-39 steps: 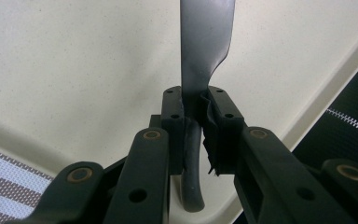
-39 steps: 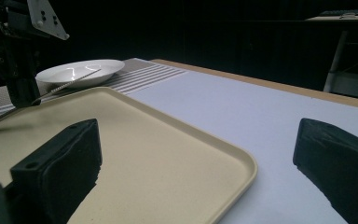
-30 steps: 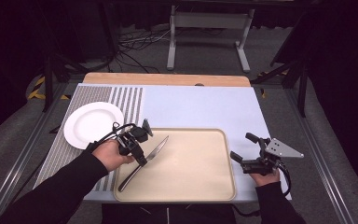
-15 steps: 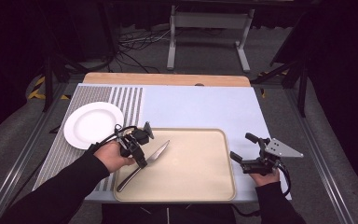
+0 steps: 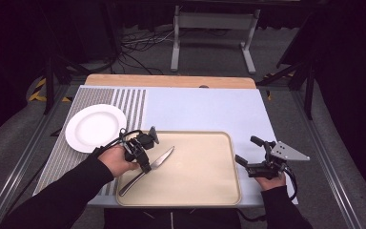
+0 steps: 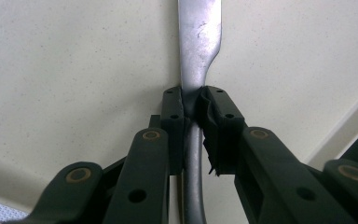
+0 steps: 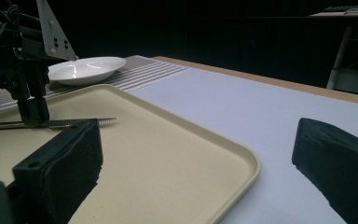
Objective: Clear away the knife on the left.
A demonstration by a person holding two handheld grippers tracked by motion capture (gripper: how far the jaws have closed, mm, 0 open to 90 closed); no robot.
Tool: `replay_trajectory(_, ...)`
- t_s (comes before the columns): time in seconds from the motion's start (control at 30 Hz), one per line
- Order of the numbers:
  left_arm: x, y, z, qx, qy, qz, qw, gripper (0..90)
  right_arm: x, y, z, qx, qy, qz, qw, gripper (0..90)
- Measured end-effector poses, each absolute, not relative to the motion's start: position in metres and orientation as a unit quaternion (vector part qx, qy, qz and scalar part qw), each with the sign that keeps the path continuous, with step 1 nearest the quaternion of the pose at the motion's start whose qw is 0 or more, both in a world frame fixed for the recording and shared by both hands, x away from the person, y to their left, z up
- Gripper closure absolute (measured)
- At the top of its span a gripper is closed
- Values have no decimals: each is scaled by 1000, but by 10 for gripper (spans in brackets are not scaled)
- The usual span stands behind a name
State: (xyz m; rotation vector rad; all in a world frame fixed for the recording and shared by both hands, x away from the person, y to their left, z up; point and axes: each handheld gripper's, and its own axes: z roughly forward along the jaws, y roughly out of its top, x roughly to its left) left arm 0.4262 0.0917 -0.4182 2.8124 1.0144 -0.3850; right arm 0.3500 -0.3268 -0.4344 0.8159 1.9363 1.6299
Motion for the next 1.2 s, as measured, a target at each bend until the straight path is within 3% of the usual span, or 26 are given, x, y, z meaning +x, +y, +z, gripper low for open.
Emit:
replay_trajectory(0.2, 427, 93, -416, 930, 336, -128, 74, 766, 350, -327, -435, 298, 707, 596, 238, 22)
replay_trajectory(0.3, 427, 93, -410, 931, 327, -135, 91, 654, 350, -327, -435, 298, 706, 596, 238, 22)
replay_trajectory(0.4, 427, 93, -407, 932, 322, -135, 99, 606, 350, -326, -435, 298, 707, 596, 237, 22)
replay_trajectory(0.47, 427, 92, -405, 928, 327, -135, 117, 485, 350, -327, -435, 298, 707, 597, 237, 22)
replay_trajectory(0.53, 427, 91, -401, 928, 321, -131, 137, 445, 350, -327, -435, 298, 707, 596, 238, 22)
replay_trajectory(0.57, 426, 91, -399, 930, 313, -119, 154, 343, 350, -327, -435, 297, 707, 596, 238, 22)
replay_trajectory(0.73, 424, 86, -396, 935, 276, -89, 204, 235, 351, -327, -435, 297, 707, 596, 238, 22)
replay_trajectory(0.8, 423, 82, -396, 938, 263, -82, 210, 242, 351, -327, -435, 296, 708, 595, 238, 22)
replay_trajectory(0.9, 422, 76, -397, 943, 249, -80, 203, 359, 351, -327, -435, 296, 709, 595, 238, 22)
replay_trajectory(0.97, 419, 70, -396, 948, 232, -69, 209, 474, 350, -327, -435, 296, 708, 596, 239, 22)
replay_trajectory(1.13, 414, 62, -393, 953, 204, -43, 220, 858, 350, -327, -434, 295, 708, 595, 239, 22)
replay_trajectory(1.2, 413, 57, -395, 956, 199, -38, 213, 898, 350, -327, -434, 296, 708, 596, 239, 22)
